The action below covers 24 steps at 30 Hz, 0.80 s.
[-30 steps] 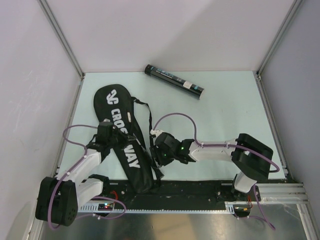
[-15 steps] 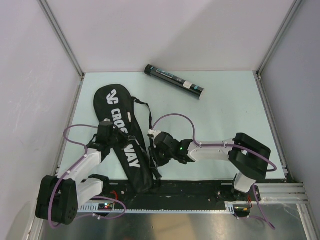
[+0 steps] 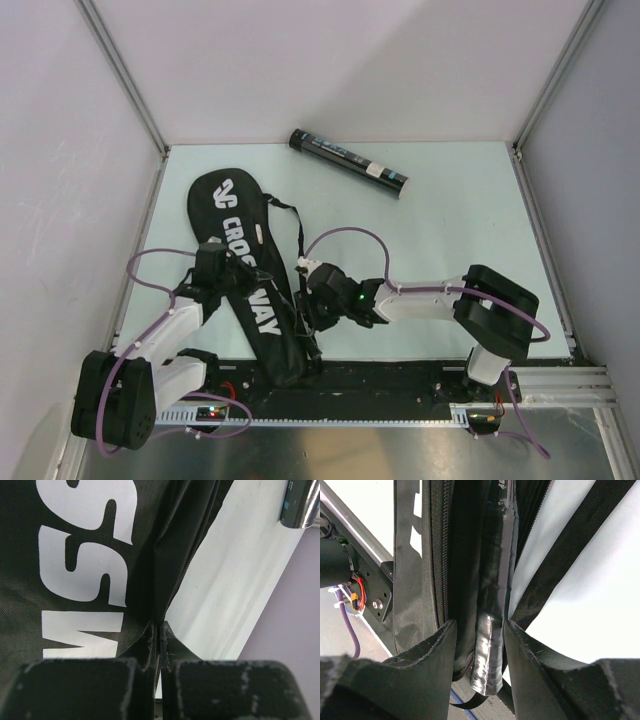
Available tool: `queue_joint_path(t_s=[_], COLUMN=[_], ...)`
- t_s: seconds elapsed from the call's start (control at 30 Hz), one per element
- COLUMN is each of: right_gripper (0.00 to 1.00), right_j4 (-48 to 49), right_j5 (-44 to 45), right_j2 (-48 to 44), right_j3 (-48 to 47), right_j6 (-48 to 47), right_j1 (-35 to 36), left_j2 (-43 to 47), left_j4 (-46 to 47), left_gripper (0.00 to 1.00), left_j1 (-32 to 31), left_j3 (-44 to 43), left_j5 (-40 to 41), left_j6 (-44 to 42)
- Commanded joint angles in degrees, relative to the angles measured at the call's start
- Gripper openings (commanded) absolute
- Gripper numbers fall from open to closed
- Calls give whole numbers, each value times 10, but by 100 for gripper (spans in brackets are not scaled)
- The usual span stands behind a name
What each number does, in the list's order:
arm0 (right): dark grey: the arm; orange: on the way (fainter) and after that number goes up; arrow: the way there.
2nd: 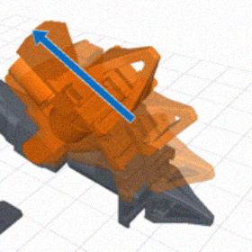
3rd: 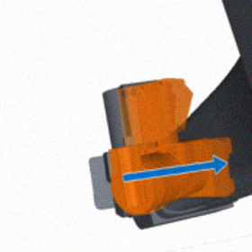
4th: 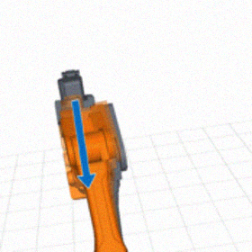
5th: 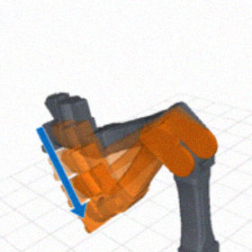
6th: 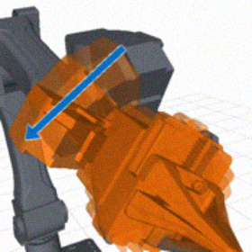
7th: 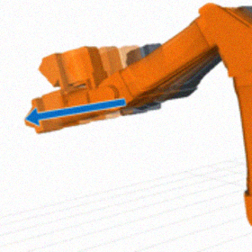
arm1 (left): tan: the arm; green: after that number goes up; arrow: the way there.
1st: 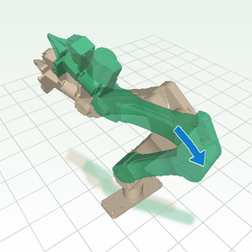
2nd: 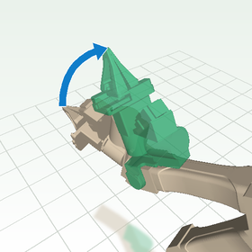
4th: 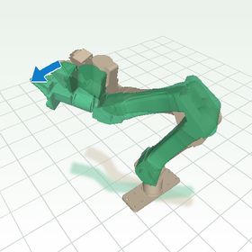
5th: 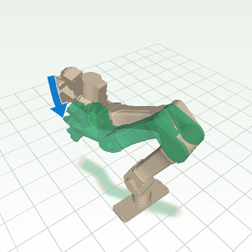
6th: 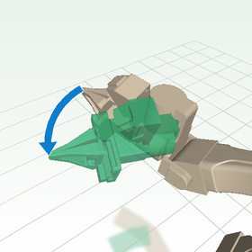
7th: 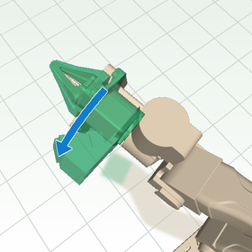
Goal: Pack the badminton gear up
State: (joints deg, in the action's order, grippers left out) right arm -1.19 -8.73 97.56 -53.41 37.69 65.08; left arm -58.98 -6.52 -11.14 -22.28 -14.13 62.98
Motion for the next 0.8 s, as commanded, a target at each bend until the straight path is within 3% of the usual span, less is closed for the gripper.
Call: queue_joint_path(t_s=[0.0, 0.2, 0.47, 0.77], right_gripper=[46, 41, 56, 71], right_j4=[15, 66, 151, 127], right_j5=[-21, -70, -116, -62], right_j2=[0, 10, 6, -4], right_j3=[-1, -1, 25, 29], right_j6=[6, 43, 80, 50], right_j1=[-6, 2, 4, 10], left_j2=[10, 13, 17, 12], left_j4=[30, 33, 35, 41], left_gripper=[0, 0, 0, 0], left_j1=[-7, -10, -13, -15], left_j3=[-2, 2, 5, 5], left_j5=[0, 3, 11, 11], left_j6=[3, 7, 8, 10])
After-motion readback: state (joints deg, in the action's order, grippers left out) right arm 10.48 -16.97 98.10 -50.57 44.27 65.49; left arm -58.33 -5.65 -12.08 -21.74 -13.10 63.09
